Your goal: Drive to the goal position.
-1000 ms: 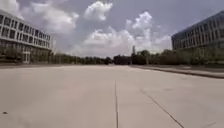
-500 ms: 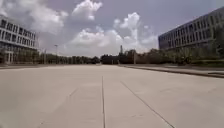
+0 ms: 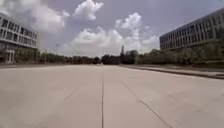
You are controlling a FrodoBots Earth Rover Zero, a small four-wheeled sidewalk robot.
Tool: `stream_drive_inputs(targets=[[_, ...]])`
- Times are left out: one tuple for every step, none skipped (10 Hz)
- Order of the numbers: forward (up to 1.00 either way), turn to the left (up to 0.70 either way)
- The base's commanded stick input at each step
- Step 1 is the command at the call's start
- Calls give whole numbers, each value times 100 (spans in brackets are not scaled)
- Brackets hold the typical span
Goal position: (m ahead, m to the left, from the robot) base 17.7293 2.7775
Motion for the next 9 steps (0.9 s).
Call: stream_drive_inputs(targets=[[70,1],[70,1],[70,1],[70,1],[70,1],[70,1],[70,1],[70,1],[70,1]])
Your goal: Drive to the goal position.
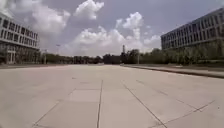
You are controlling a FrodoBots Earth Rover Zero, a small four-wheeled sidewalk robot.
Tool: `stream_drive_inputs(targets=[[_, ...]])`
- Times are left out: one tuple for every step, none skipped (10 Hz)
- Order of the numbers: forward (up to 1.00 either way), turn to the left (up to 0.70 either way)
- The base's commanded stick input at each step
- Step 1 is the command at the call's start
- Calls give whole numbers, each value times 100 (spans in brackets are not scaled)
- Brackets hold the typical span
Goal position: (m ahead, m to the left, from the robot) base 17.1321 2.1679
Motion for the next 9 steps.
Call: stream_drive_inputs(targets=[[70,1],[70,1],[70,1],[70,1],[70,1],[70,1],[70,1],[70,1],[70,1]])
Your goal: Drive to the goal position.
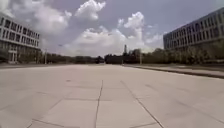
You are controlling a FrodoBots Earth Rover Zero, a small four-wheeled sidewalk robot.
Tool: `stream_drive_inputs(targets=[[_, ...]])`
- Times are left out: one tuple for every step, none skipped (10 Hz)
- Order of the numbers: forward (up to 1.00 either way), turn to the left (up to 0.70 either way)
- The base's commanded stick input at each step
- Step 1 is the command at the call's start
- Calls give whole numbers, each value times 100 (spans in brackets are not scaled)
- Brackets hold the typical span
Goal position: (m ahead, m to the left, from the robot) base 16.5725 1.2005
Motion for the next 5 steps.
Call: stream_drive_inputs(targets=[[70,1],[70,1],[70,1],[70,1],[70,1]])
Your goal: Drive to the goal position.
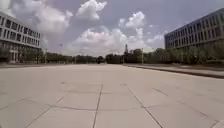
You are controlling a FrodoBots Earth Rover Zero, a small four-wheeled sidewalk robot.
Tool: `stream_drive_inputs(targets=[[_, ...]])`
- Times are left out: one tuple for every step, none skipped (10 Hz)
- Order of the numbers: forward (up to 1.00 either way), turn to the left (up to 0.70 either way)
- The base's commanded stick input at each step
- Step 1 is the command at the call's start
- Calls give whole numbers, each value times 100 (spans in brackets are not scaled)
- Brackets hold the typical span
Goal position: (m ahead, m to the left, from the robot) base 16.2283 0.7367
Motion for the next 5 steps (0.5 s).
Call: stream_drive_inputs(targets=[[70,1],[70,1],[70,1],[70,1],[70,1]])
